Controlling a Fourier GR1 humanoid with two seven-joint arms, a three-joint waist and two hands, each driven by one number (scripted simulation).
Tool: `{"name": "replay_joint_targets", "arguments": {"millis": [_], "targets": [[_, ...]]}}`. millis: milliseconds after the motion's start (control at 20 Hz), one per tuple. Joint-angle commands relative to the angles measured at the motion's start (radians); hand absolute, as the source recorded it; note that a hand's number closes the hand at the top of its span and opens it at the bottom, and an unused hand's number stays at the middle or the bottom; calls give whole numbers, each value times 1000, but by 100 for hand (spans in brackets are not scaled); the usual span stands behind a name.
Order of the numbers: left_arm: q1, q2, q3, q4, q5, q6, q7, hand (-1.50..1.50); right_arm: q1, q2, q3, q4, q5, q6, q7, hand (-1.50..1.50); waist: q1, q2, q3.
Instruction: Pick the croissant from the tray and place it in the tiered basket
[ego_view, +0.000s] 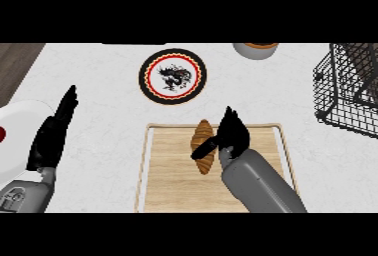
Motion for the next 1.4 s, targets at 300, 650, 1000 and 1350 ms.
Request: {"name": "replay_joint_targets", "arguments": {"millis": [300,650,1000,1350], "targets": [[6,-10,9,-30,-12,0,24,0,-43,11,20,40,-64,-72,245,-150,5,4,2],[-27,-8,38,28,-5,-29,-11,0,-49,11,95,97,-137,-170,225,-150,11,8,2],[-16,-10,41,8,-5,-56,-19,0,-84,10,188,172,-307,-77,93,150,24,11,2],[14,-23,43,-2,-18,-59,-7,0,-155,10,187,174,-295,-152,131,150,8,7,2]]}}
